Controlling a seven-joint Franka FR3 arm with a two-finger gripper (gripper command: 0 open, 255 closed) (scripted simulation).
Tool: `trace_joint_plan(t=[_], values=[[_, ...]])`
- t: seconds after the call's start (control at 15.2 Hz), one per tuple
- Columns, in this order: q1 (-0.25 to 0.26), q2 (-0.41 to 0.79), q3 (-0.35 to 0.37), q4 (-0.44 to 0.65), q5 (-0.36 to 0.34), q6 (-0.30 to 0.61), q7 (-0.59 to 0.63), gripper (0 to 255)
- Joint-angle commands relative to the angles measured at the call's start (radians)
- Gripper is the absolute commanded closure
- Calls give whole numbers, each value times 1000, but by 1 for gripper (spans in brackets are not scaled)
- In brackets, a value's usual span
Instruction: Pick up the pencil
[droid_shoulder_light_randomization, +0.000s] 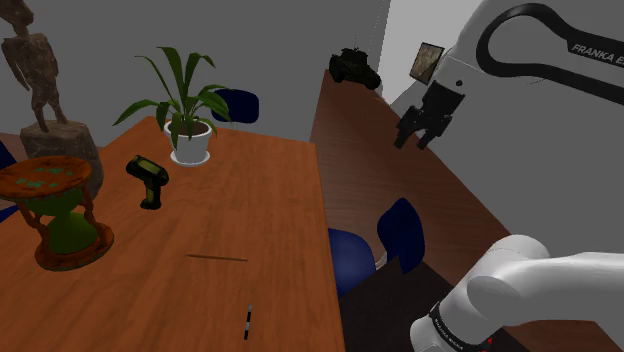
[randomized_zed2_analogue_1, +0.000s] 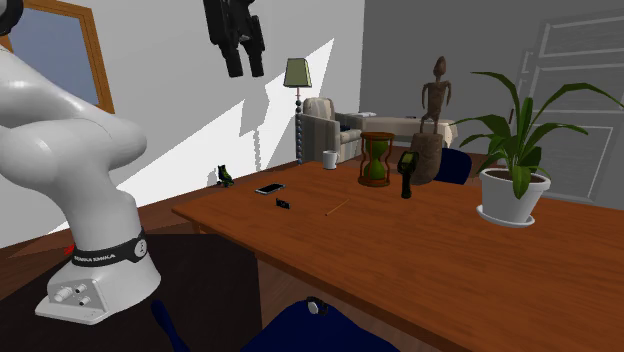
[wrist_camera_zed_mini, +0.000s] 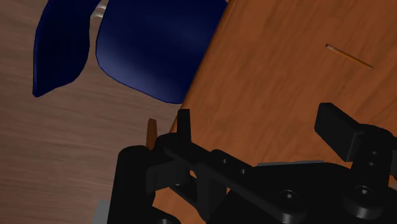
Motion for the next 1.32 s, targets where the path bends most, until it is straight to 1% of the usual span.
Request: trace_joint_plan(t=[0.0, 0.33, 0.73, 1.25], values=[[0, 0, 0, 0, 0, 0, 0, 0], [54, 120, 52, -19, 2, 136, -40, 0], [111, 284, 116, -13, -9, 288, -79, 0], [169, 523, 206, 40, -58, 463, -111, 0]])
